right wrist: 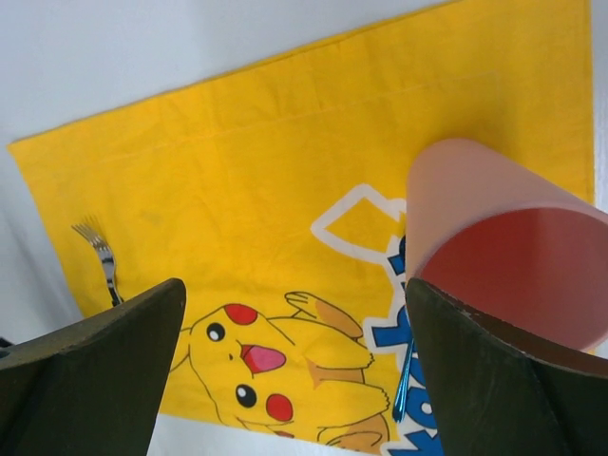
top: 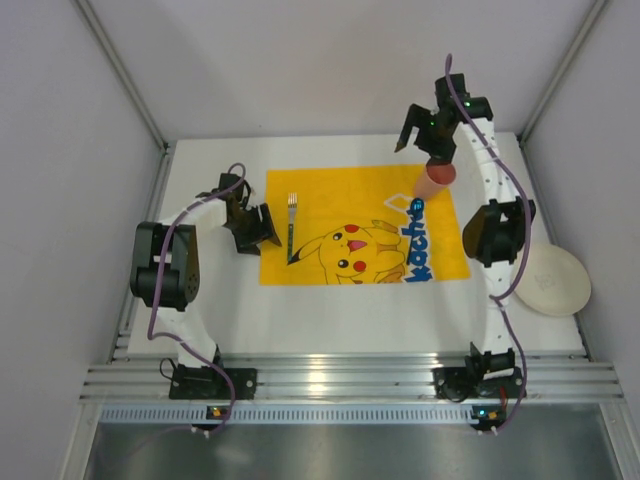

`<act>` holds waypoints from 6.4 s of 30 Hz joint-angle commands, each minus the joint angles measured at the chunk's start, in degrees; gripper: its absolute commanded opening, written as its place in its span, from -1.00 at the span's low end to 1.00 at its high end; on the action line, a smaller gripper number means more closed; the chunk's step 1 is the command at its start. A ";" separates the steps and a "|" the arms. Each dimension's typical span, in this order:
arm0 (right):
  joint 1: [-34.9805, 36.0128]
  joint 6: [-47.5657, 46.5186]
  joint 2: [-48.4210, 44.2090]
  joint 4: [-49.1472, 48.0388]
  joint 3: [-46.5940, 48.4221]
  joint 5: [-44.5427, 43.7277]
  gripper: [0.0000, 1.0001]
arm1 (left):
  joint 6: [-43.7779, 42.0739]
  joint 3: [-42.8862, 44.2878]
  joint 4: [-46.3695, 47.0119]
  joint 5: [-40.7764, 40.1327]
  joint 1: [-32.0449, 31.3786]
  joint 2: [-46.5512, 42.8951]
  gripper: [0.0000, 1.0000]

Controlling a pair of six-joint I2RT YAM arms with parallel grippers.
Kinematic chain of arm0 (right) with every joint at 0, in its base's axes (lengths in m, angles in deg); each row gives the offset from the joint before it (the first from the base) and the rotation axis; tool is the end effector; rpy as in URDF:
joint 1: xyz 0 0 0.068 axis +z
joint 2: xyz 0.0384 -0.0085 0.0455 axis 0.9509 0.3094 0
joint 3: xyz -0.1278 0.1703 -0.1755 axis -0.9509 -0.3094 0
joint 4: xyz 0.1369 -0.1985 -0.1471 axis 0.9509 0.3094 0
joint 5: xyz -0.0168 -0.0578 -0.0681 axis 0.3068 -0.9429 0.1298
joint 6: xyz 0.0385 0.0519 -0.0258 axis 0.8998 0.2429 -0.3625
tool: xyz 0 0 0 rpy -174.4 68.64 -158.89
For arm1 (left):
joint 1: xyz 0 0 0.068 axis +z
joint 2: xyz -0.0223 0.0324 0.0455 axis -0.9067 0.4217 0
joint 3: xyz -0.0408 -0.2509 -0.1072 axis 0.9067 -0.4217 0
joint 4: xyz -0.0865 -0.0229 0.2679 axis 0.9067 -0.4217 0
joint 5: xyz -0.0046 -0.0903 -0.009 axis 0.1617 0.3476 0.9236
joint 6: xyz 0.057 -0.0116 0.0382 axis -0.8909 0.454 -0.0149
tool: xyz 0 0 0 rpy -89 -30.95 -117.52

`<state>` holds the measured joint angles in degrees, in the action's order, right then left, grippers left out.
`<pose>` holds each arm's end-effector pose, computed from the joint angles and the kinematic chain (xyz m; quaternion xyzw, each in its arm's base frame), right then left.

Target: Set the dinner table for one person

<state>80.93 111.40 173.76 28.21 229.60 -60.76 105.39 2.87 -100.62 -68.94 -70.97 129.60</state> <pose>0.5199 0.0896 0.3121 0.1308 0.9425 0.1549 0.2657 0.3822 -0.0581 0.1363 -0.1229 0.9640 -0.1999 0.1251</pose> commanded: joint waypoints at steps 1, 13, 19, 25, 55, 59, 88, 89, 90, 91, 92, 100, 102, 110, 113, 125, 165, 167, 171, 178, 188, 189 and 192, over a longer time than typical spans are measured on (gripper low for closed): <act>1.33 -0.24 -4.12 -3.92 -0.85 1.26 1.00 | -0.70 1.50 0.67 0.24 0.29 -0.48 0.38; 1.42 -1.82 -5.97 -5.42 -3.32 -0.05 0.99 | -1.14 1.93 -0.38 0.15 0.29 -1.54 0.36; 1.42 -3.14 -7.46 -5.51 -4.11 -1.80 0.99 | -1.23 2.90 -1.00 -0.02 0.20 -1.80 0.35; 0.81 -7.62 -17.55 -10.16 -8.49 -14.28 1.00 | -0.96 4.13 -1.44 -0.72 -0.24 -3.12 0.35; -20.28 -5.60 -38.66 -20.18 -76.78 -28.18 0.99 | -1.32 2.47 -7.94 -6.00 -5.95 -15.51 0.96; -24.14 -5.34 -37.09 -22.73 -79.43 -25.99 0.99 | 0.26 1.06 -8.46 -6.35 -6.30 -18.41 0.95; -16.35 -5.60 -38.75 -7.91 -53.73 -28.78 -1.00 | 7.30 -3.69 -7.06 -9.60 -12.54 -26.76 0.90; -12.59 -6.21 -38.75 -6.58 -50.72 -30.80 -1.00 | 7.39 -3.86 -6.63 -9.60 -12.54 -26.76 0.90; -10.73 -6.56 -38.66 -4.04 -47.73 -35.00 -1.00 | 7.39 -4.04 -6.45 -9.60 -12.54 -26.76 0.89; -9.40 -6.57 -38.23 -2.45 -41.26 -36.78 -1.00 | 7.56 -4.39 -6.18 -9.51 -12.54 -26.94 0.89; -4.95 -6.66 -37.26 -1.04 -37.80 -37.93 -1.00 | 7.82 -4.74 -5.83 -9.25 -12.54 -27.02 0.89; 17.30 -10.69 -28.47 5.58 -10.44 -43.48 -1.00 | 7.92 -7.03 -6.36 -13.02 -12.46 -30.63 0.88; 24.43 -13.93 -27.50 1.72 -11.40 -37.19 -1.00 | 7.83 -6.77 -7.32 -16.08 -12.46 -31.76 0.88; 32.09 -12.90 -18.89 -5.76 -11.75 -16.95 -1.00 | 8.71 -6.41 -15.75 -29.20 -9.65 -39.41 0.89; 32.27 -12.46 -17.22 -9.10 -15.87 -12.99 -1.00 | 8.88 -9.57 -16.11 -29.91 -7.80 -44.41 0.91; 33.32 -12.28 -9.22 -16.58 -25.72 -8.06 -1.00 | 8.36 -10.46 -17.79 -29.90 -6.30 -47.24 0.91; 33.59 0.81 -96.30 -33.11 -100.86 -19.64 1.00 | 1.85 -6.06 -2.41 -19.18 -6.30 -36.78 0.97; 33.50 3.62 -100.88 -30.31 -101.40 -23.32 0.99 | 1.85 -7.11 -1.79 -19.09 -6.30 -37.57 0.97; 33.50 5.73 -103.26 -27.49 -101.40 -25.37 0.99 | 1.85 -8.17 -0.91 -19.09 -6.30 -39.06 0.97; 33.50 8.28 -104.66 -23.00 -101.31 -26.16 1.00 | 1.50 -9.49 -1.00 -20.41 -6.30 -42.05 0.97; 33.50 9.96 -107.57 -21.33 -102.81 -25.55 1.00 | 4.04 -13.71 -1.61 -19.18 -6.39 -46.53 0.97; 33.50 9.95 -107.39 -21.42 -102.81 -25.46 1.00 | 4.40 -14.15 -1.61 -19.18 -6.39 -47.23 0.97; 33.59 9.78 -106.95 -21.59 -102.81 -25.81 0.99 | 4.31 -14.94 -1.70 -19.53 -6.39 -48.29 0.97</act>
<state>113.87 120.67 66.60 6.77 126.78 -85.90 108.97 -11.75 -104.45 -88.63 -77.46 83.28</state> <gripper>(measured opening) 0.996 0.985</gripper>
